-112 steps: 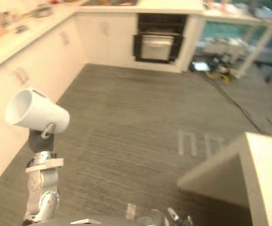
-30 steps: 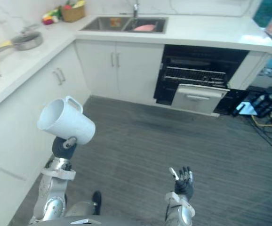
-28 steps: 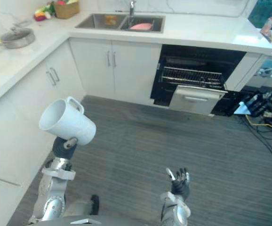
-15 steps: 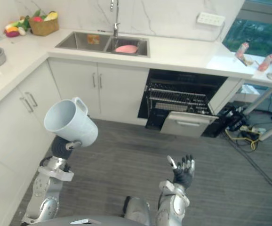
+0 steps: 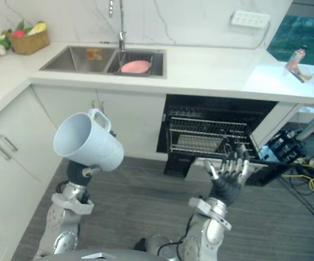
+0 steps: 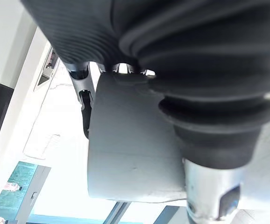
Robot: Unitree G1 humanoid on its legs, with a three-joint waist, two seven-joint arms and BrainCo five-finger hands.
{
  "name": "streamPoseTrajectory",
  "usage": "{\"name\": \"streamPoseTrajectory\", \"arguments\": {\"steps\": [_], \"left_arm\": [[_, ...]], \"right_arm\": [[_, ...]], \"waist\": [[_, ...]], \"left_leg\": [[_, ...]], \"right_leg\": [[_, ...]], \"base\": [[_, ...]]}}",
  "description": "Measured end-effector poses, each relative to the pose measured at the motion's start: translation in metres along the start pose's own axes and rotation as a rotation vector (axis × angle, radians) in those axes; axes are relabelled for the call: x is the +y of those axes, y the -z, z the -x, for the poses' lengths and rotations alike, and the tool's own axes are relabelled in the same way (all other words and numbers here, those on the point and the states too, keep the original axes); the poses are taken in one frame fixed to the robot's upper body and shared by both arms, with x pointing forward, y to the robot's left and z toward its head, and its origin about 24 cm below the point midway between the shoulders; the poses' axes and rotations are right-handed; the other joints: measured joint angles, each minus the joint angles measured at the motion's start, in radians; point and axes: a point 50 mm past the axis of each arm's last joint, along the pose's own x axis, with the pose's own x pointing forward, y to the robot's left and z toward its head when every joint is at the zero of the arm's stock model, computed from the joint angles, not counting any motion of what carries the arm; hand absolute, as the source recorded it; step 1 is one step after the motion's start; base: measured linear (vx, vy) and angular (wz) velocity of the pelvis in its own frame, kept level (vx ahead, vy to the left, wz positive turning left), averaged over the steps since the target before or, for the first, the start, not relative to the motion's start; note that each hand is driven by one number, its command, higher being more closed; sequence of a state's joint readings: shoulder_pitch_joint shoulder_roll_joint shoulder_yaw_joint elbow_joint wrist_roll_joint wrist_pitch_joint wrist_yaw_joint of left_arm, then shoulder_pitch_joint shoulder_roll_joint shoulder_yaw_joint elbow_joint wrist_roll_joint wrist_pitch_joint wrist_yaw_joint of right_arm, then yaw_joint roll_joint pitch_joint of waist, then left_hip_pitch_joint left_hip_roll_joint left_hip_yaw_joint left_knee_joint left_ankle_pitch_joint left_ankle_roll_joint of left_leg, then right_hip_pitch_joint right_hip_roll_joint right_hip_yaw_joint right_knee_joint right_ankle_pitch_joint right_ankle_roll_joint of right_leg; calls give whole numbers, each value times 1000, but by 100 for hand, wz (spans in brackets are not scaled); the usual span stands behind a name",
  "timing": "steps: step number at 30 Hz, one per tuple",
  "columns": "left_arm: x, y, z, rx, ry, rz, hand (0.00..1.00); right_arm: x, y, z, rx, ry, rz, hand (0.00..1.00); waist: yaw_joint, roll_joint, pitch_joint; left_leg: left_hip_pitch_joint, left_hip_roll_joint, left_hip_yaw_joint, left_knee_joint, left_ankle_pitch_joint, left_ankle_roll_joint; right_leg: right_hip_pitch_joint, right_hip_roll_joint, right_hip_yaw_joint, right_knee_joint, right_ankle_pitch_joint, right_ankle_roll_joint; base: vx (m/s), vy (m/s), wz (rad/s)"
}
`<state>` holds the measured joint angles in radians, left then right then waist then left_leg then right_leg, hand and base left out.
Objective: Walk over to the sink, pick up the cup, carry it to the dishwasher, place the cup inside the dishwasher, then close the dishwasher door
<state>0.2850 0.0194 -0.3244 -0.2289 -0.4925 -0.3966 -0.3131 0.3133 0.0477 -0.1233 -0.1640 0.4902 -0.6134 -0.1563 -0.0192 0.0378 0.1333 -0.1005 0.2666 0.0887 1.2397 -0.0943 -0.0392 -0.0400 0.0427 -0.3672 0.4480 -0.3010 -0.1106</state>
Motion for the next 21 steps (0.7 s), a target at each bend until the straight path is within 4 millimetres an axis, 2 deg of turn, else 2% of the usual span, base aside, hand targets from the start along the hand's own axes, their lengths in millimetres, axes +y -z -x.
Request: {"name": "streamPoseTrajectory", "arguments": {"steps": [1, 3, 4, 7, 9, 10, 11, 12, 13, 14, 16, 17, 18, 19, 20, 21], "left_arm": [[1, 2, 5, 18, -14, -2, 100], [1, 4, 9, 27, -26, 1, 100], [2, 6, 10, 37, -33, 1, 100], [5, 12, 13, 65, -45, 4, 100], [1, 20, 17, 106, -40, 21, 100], [-1, 22, 17, 112, -33, 25, 100], [-6, 25, 18, 122, -12, 28, 100], [-11, 27, 17, 128, 8, 39, 100], [-11, 28, 18, 135, 15, 35, 100], [-10, 28, 17, 145, 36, 19, 100], [-7, 24, 9, 133, 77, -17, 100], [-6, 23, 6, 132, 89, -24, 100], [-4, 24, 3, 144, 110, -38, 100], [-2, 25, 2, 154, 113, -42, 100], [0, 26, 2, 169, 111, -48, 100], [4, 25, 3, 174, 99, -59, 100]], "right_arm": [[1, 0, 0, -3, -7, 5, 0], [2, 0, -3, -7, -17, 6, 0], [4, -1, -6, -13, -36, 8, 0], [8, 2, -11, -17, -52, 10, 0], [8, 2, -11, -11, -58, 20, 0], [8, 2, -11, -10, -59, 22, 0], [6, 2, -10, -8, -60, 40, 0], [5, 1, -11, -10, -73, 66, 0], [5, 4, -10, 4, -59, 66, 0], [8, 5, -11, 11, -54, 62, 0], [7, 4, -15, 8, -42, 62, 0], [7, 4, -16, 10, -36, 64, 0], [4, 5, -15, 26, -18, 69, 0], [4, 6, -14, 33, -7, 68, 0], [4, 8, -13, 46, 2, 65, 0], [7, 11, -14, 62, -6, 56, 0]], "waist": [[20, 0, -6], [35, 2, -10], [41, 1, -14], [40, -9, -25], [38, -30, -34], [37, -30, -34], [33, -20, -40], [32, -7, -50], [33, -31, -56], [24, -51, -66], [12, -69, -58], [9, -73, -55], [5, -82, -52], [7, -86, -51], [13, -90, -43], [21, -88, -24]], "left_leg": [[-44, -9, 24, -36, -60, 6], [-78, -14, 51, -166, -132, -1], [-77, -39, 46, -436, -180, -6], [-68, -103, -45, -752, -163, -20], [-75, -158, -146, -937, -65, -23], [-78, -161, -162, -955, -38, -25], [-89, -164, -190, -972, 28, -27], [-95, -158, -218, -952, 93, -98], [-92, -183, -201, -907, 59, -92], [-113, -211, -180, -832, 7, -61], [-174, -237, -160, -705, -82, -24], [-182, -245, -155, -683, -102, -15], [-169, -268, -134, -662, -141, 10], [-153, -279, -122, -669, -149, 18], [-115, -286, -86, -690, -158, 31], [-43, -284, -30, -728, -162, 55]], "right_leg": [[44, 8, 32, -42, 2, 0], [89, 16, 79, -89, 17, 14], [125, 14, 133, -131, 30, 14], [140, -8, 217, -141, 20, 40], [164, -58, 306, -142, -9, 92], [178, -66, 324, -143, -19, 109], [208, -77, 357, -143, -42, 149], [232, -83, 395, -138, -71, 191], [238, -107, 420, -125, -89, 205], [227, -147, 457, -107, -88, 227], [220, -179, 475, -103, -71, 259], [221, -187, 472, -100, -67, 267], [203, -212, 464, -37, -48, 299], [174, -225, 464, 24, -35, 308], [117, -248, 461, 151, 0, 300], [45, -290, 432, 304, 70, 272]], "base": [[333, -55, -76], [393, -13, -88], [376, 49, -96], [385, 134, -92], [431, 267, -96], [393, 299, -88], [397, 367, -75], [385, 406, -73], [368, 433, -62], [315, 450, -38], [281, 476, -18], [173, 382, -15], [130, 354, -18], [118, 338, -40], [118, 309, -79], [104, 270, -123]]}}
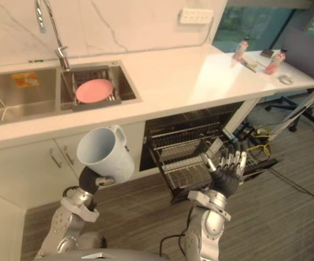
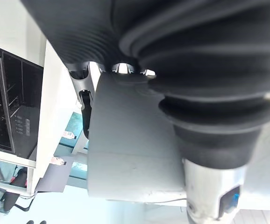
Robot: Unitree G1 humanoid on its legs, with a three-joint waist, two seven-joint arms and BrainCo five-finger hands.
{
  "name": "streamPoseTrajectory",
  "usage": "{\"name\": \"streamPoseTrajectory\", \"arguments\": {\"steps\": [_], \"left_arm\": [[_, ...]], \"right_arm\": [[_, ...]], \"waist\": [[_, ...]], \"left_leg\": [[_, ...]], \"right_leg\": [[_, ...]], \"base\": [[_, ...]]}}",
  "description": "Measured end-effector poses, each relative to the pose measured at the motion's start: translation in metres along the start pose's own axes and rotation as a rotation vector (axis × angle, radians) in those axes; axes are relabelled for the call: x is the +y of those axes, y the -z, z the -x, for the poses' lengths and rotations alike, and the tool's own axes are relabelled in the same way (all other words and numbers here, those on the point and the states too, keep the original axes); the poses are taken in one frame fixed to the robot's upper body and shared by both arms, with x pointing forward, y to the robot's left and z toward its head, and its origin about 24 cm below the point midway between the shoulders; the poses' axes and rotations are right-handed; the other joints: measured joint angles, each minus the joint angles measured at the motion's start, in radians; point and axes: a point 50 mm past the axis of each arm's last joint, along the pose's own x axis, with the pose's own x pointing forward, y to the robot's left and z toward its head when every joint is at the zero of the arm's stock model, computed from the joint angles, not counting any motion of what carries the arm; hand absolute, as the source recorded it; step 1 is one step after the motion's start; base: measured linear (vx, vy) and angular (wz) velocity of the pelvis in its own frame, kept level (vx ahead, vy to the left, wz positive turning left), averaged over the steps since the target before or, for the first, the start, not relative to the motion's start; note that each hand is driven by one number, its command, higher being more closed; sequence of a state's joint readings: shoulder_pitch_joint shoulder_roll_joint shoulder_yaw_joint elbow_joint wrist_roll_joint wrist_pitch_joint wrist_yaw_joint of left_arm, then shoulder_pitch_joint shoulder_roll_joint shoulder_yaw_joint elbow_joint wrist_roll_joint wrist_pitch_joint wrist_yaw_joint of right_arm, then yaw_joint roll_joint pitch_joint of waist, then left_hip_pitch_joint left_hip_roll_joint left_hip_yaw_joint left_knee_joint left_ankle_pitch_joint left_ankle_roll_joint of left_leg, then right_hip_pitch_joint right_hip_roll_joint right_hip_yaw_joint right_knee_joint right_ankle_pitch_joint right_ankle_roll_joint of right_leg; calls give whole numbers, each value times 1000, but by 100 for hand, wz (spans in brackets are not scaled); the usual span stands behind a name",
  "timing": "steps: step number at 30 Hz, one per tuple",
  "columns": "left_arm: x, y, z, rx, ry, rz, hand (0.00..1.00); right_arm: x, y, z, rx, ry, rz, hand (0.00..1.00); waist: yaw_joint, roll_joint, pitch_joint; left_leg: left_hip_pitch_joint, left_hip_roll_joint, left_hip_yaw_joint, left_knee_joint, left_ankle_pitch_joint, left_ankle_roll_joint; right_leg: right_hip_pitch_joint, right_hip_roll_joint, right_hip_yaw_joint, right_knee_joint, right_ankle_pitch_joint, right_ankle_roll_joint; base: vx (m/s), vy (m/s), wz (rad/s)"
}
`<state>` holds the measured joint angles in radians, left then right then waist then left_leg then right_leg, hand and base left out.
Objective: Walk over to the sink, pick up the cup, carry it to the dishwasher, place the cup inside the dishwasher, then close the dishwasher door
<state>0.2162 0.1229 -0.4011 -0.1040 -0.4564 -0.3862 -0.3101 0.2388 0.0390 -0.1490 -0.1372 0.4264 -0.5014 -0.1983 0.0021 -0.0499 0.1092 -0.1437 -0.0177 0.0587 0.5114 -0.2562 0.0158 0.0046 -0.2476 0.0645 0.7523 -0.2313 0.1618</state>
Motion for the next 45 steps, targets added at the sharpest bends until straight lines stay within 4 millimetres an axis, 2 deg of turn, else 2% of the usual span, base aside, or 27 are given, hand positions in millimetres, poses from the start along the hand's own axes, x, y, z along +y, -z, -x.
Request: {"name": "streamPoseTrajectory", "arguments": {"steps": [1, 2, 3, 4, 6, 7, 8, 9, 13, 16, 20, 22, 23, 24, 25, 26, 27, 28, 29, 31, 32, 34, 35, 36, 37, 39, 45], "left_arm": [[4, 0, 2, 15, -25, -10, 100], [5, 0, 2, 21, -39, -16, 100], [6, 0, 1, 22, -64, -29, 100], [6, -1, 0, 20, -71, -34, 100], [12, -5, -2, 6, -120, -62, 100], [14, -6, -2, 7, -130, -74, 100], [18, -7, -3, 9, -153, -86, 100], [22, -8, -3, 8, -176, -90, 100], [33, -16, -4, -27, -232, -130, 100], [30, -17, -7, -36, -231, -159, 100], [33, -19, -6, -40, -289, -260, 100], [37, -21, -4, -43, -343, -323, 100], [40, -21, -2, -34, -385, -391, 100], [42, -19, 2, -14, -422, -461, 100], [45, -20, 3, -11, -438, -495, 100], [50, -15, 5, 13, -473, -548, 100], [54, -11, 9, 42, -512, -596, 100], [55, -9, 12, 55, -531, -618, 100], [54, -7, 14, 62, -550, -653, 100], [53, -9, 13, 46, -565, -702, 100], [53, -12, 10, 21, -584, -735, 100], [49, -14, 2, -14, -605, -774, 100], [47, -14, -3, -23, -610, -790, 100], [49, -15, -8, -30, -619, -829, 100], [51, -16, -15, -43, -638, -858, 100], [55, -19, -23, -55, -676, -872, 100], [53, -17, -24, -60, -745, -871, 100]], "right_arm": [[4, 5, 0, 31, -26, -1, 0], [5, 7, 0, 45, -37, -2, 0], [8, 11, 1, 67, -59, 0, 0], [9, 12, 2, 77, -70, 0, 0], [15, 15, 4, 94, -113, -11, 0], [17, 15, 3, 93, -120, -15, 0], [17, 14, 1, 85, -126, -16, 0], [19, 14, -2, 78, -138, -20, 0], [32, 7, -18, 31, -254, -18, 0], [38, 8, -21, 52, -322, -16, 0], [55, 14, -19, 113, -457, -125, 0], [63, 17, -15, 157, -544, -174, 0], [68, 19, -14, 183, -612, -190, 0], [71, 19, -13, 204, -672, -201, 0], [73, 17, -14, 196, -694, -208, 0], [73, 15, -16, 192, -718, -226, 0], [74, 14, -19, 194, -739, -247, 0], [74, 14, -19, 196, -745, -259, 0], [76, 14, -19, 196, -755, -277, 0], [78, 14, -19, 195, -770, -281, 0], [83, 16, -16, 206, -791, -292, 0], [92, 21, -6, 241, -834, -312, 0], [98, 23, -1, 260, -857, -324, 0], [104, 27, 6, 288, -876, -348, 0], [113, 28, 13, 300, -908, -383, 0], [120, 30, 16, 314, -921, -411, 0], [135, 35, 30, 383, -989, -417, 0]], "waist": [[1, 18, 10], [-1, 24, 7], [-8, 40, 1], [-11, 50, -8], [-19, 41, -15], [-19, 34, -17], [-29, 28, -12], [-29, 40, -6], [-22, 85, 14], [-21, 84, 17], [-17, 73, 22], [-18, 80, 24], [-16, 92, 24], [-12, 112, 18], [-12, 103, 15], [-14, 126, 28], [-9, 127, 37], [-1, 129, 45], [14, 137, 50], [14, 138, 49], [12, 141, 49], [10, 150, 43], [13, 155, 43], [11, 135, 43], [5, 102, 44], [0, 79, 50], [2, 77, 49]], "left_leg": [[64, 8, 53, -52, 2, 21], [97, 15, 74, -80, -1, 33], [137, 38, 112, -127, 5, 34], [149, 50, 129, -146, 7, 31], [160, 81, 194, -197, 19, 7], [164, 81, 206, -201, 19, 4], [164, 86, 226, -192, 20, 6], [175, 106, 236, -184, 22, 3], [255, 113, 275, -267, 21, -13], [279, 117, 281, -292, 22, -18], [275, 120, 302, -279, -10, -39], [247, 142, 300, -226, -42, -49], [230, 169, 297, -178, -72, -62], [213, 203, 292, -126, -86, -78], [188, 221, 271, -47, -91, -75], [94, 270, 219, 152, -77, -78], [8, 293, 167, 336, 1, -81], [-21, 289, 147, 378, -4, -100], [-38, 268, 127, 346, -36, -124], [-49, 223, 136, 177, -53, -122], [-49, 192, 136, 46, -31, -119], [-36, 175, 126, -140, 92, -110], [-18, 175, 128, -187, 222, -84], [22, 147, 140, -231, 230, -54], [43, 117, 155, -284, 250, -40], [60, 91, 167, -327, 268, -26], [90, 70, 180, -366, 271, -22]], "right_leg": [[-47, -39, -75, 95, 9, -32], [-65, -45, -117, 104, 1, -43], [-87, -28, -201, 67, -14, -54], [-93, -9, -240, 20, -24, -52], [-91, 77, -336, -280, -23, -65], [-88, 90, -350, -363, -2, -83], [-67, 104, -357, -461, 120, -108], [-46, 131, -366, -501, 166, -111], [-16, 161, -380, -550, 200, -128], [26, 184, -374, -629, 249, -126], [40, 192, -354, -685, 266, -123], [41, 203, -356, -675, 250, -123], [45, 223, -362, -668, 230, -128], [57, 242, -383, -666, 199, -150], [65, 253, -388, -672, 189, -151], [76, 274, -409, -679, 174, -166], [111, 282, -410, -692, 168, -177], [131, 278, -407, -696, 165, -178], [158, 262, -404, -700, 160, -176], [178, 228, -406, -704, 156, -156], [188, 204, -403, -704, 153, -139], [195, 192, -394, -704, 145, -116], [201, 197, -375, -705, 137, -100], [208, 172, -352, -706, 134, -95], [202, 144, -347, -704, 128, -87], [195, 120, -347, -699, 125, -81], [190, 104, -332, -698, 124, -80]], "base": [[68, 255, -125], [53, 240, -118], [43, 180, -86], [110, 209, -97], [112, 107, -91], [147, -10, -72], [182, -33, -57], [176, -35, -61], [90, -26, -60], [12, 16, -12], [-54, 25, -18], [9, -17, 0], [69, -82, 1], [174, -84, 11], [176, -109, 30], [202, -82, 32], [136, -65, 17], [193, -10, -11], [190, 42, -14], [203, 77, -4], [263, 164, -6], [219, 161, -14], [154, 136, -27], [206, 186, -22], [154, 130, -10], [130, 100, 1], [37, 17, -8]]}}
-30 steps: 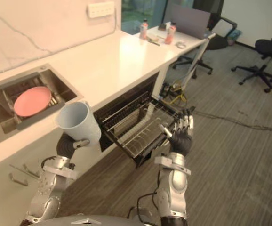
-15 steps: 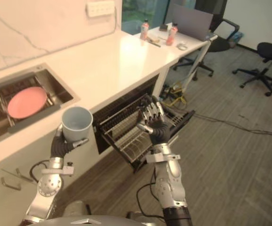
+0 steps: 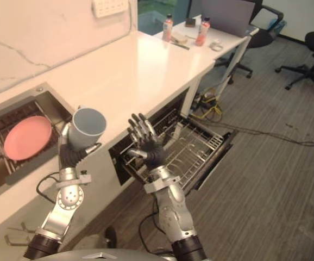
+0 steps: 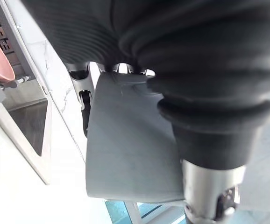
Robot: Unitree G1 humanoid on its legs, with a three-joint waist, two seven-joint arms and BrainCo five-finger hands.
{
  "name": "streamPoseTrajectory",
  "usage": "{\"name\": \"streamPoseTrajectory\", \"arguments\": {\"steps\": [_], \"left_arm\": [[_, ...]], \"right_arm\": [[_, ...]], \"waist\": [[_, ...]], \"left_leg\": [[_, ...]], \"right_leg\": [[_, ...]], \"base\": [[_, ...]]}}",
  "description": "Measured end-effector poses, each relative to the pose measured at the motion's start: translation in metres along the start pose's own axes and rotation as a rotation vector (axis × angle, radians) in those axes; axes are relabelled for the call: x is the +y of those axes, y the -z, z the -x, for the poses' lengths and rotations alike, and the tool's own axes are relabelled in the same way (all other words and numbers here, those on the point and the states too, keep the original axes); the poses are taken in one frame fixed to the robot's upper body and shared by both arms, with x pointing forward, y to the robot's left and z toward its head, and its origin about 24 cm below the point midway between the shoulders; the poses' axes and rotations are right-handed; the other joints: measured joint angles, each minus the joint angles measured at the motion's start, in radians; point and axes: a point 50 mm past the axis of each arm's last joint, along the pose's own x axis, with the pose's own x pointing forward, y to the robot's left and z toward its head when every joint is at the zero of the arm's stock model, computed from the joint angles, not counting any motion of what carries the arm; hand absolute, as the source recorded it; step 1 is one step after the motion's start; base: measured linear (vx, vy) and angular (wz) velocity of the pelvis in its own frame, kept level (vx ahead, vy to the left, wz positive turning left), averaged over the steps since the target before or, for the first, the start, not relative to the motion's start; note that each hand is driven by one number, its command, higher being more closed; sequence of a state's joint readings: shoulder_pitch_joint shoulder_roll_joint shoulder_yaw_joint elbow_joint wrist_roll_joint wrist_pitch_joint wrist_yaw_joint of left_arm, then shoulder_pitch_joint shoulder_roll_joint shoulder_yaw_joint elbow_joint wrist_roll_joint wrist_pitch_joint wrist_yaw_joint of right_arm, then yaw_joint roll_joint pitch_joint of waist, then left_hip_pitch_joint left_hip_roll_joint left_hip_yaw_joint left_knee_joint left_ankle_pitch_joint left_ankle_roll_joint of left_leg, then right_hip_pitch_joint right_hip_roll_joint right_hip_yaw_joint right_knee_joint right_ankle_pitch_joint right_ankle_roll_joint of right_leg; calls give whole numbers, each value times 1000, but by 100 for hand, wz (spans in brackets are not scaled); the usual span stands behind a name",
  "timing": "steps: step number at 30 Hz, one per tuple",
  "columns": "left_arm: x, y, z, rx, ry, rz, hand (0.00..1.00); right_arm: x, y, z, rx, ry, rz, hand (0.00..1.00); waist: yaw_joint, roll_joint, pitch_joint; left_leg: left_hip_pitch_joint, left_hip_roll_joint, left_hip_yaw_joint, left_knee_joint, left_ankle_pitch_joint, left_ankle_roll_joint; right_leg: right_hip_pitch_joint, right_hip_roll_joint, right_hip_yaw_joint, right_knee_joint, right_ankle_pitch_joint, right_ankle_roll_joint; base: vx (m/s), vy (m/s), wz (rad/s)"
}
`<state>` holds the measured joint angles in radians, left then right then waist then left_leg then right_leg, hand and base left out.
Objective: Walk over to the sink, pick up the cup, carry it to the dishwasher, place the cup inside the dishwasher, then close the dishwasher door
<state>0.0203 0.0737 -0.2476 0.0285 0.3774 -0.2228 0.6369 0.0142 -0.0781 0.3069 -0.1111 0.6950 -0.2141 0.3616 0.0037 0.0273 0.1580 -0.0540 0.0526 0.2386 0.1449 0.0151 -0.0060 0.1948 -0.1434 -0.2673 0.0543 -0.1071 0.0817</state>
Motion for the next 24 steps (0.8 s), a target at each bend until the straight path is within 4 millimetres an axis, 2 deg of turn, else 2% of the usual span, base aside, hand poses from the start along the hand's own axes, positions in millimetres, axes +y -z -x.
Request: {"name": "streamPoseTrajectory", "arguments": {"steps": [9, 24], "left_arm": [[-14, -7, 6, -7, 40, 29, 100], [-29, -23, 15, -101, 96, 18, 100]], "right_arm": [[16, 11, -7, 54, -49, 37, 0], [19, 15, -13, 71, 37, 99, 0]], "waist": [[-3, 0, 0], [1, -2, -1]], "left_leg": [[5, -1, 0, -61, 51, -2], [-1, -4, -4, -59, 62, 10]], "right_leg": [[-28, 8, 5, -2, -1, 17], [-27, 8, 4, -12, 12, 23]], "base": [[-57, -24, -2], [-23, -1, 1]]}}
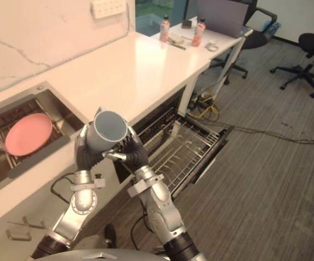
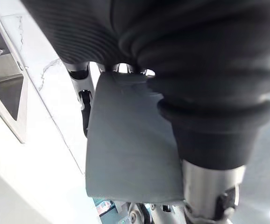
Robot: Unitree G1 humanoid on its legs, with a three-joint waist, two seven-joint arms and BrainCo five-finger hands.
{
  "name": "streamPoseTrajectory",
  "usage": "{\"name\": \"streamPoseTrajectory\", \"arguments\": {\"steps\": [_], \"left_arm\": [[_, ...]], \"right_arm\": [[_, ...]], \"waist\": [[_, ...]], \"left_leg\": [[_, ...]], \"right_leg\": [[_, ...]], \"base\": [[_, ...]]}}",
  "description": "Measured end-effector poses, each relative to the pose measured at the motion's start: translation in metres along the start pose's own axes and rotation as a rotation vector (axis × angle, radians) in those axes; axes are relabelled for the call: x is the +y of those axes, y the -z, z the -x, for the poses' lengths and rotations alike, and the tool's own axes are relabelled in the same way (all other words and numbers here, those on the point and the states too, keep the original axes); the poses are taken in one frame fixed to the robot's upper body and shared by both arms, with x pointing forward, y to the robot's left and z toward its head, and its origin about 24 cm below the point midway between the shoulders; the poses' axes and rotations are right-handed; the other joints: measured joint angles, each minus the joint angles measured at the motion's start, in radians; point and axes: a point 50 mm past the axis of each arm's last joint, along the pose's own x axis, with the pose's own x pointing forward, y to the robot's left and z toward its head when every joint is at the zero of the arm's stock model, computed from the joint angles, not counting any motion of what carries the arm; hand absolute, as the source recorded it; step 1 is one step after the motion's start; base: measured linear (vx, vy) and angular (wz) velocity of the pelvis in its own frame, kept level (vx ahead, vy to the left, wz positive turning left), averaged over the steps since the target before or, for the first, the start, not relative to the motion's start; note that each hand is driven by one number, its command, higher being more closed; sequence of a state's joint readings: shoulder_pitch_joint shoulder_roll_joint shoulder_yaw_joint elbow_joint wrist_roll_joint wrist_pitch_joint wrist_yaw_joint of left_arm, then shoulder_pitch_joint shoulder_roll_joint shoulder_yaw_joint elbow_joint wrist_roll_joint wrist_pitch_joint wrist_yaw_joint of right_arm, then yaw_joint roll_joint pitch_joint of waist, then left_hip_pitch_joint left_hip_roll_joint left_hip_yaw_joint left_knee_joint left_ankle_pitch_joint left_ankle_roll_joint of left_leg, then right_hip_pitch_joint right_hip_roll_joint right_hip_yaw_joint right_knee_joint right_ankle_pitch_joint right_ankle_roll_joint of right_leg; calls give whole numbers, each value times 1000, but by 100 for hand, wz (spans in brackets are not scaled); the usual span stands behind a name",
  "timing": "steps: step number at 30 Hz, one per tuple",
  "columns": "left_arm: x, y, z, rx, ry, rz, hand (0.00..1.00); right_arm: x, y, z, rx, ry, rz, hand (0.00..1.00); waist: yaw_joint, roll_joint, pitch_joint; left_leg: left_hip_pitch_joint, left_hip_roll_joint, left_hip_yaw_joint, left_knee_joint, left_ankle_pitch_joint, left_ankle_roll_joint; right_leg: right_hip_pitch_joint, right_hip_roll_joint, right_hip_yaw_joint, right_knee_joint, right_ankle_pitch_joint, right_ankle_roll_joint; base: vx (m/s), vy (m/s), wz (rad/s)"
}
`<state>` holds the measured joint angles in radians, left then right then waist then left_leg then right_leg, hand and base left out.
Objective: Walk over to the sink, pick up the cup, carry it to the dishwasher, place the cup inside the dishwasher, then close the dishwasher door
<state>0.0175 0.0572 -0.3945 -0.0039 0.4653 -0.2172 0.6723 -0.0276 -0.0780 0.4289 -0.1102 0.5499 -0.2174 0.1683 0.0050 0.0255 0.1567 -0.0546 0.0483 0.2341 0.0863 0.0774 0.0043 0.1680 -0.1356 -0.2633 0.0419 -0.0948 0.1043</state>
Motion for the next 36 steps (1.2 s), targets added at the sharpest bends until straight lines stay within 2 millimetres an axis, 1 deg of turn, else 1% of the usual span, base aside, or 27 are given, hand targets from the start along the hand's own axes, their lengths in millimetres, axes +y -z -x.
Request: {"name": "streamPoseTrajectory", "arguments": {"steps": [3, 8, 9, 24, 28, 32, 33, 35, 36], "left_arm": [[-1, -6, -1, -26, 0, 12, 100], [-3, -8, 0, -32, 12, 18, 100], [-5, -9, 1, -34, 21, 22, 100], [-7, -9, 3, -33, 35, 25, 100], [-9, -5, 5, -18, 44, 14, 100], [-10, 3, 11, 21, 76, 20, 100], [-11, 4, 14, 36, 83, 27, 0], [-12, 6, 17, 51, 89, 33, 0], [-13, 9, 21, 69, 106, 26, 0]], "right_arm": [[1, -2, -3, -6, -5, 10, 0], [0, -3, -5, -16, 17, 14, 0], [0, -3, -5, -17, 25, 14, 100], [5, -4, -6, -54, 75, 100, 100], [5, -6, -5, -73, 108, 155, 100], [3, -7, -5, -78, 143, 164, 100], [3, -7, -5, -80, 143, 177, 100], [4, -10, -6, -90, 142, 191, 100], [5, -16, -7, -119, 138, 192, 100]], "waist": [[0, 0, 0], [1, -1, -1], [1, -1, -1], [11, -1, -2], [11, -2, -13], [10, -1, -19], [9, -1, -19], [10, -1, -19], [9, -1, -19]], "left_leg": [[-1, 0, -2, 1, 1, 0], [-11, 0, -14, 7, 3, 1], [-15, 0, -17, 10, 3, 1], [-15, 2, -17, 13, 4, 0], [-15, 2, -16, 14, 3, 0], [-15, 4, -15, 14, 3, -1], [-15, 4, -14, 14, 2, -1], [-15, 4, -13, 14, 1, -3], [-15, 4, -13, 14, 1, -3]], "right_leg": [[0, 0, 0, 0, 1, -1], [1, 0, -10, -1, 1, -1], [1, 0, -17, -2, 2, -1], [1, 1, -15, -3, 9, 6], [1, 1, -7, -3, 10, 7], [1, 1, -3, -4, 10, 5], [0, 1, -1, -5, 11, 4], [0, 1, 0, -5, 11, 3], [0, 1, 0, -5, 11, 3]], "base": [[0, 0, 0], [-13, -5, 6], [-18, -9, 9], [-1, -1, 0], [0, 0, 0], [0, 0, -1], [0, 0, 0], [0, 0, 0], [0, 0, 0]]}}
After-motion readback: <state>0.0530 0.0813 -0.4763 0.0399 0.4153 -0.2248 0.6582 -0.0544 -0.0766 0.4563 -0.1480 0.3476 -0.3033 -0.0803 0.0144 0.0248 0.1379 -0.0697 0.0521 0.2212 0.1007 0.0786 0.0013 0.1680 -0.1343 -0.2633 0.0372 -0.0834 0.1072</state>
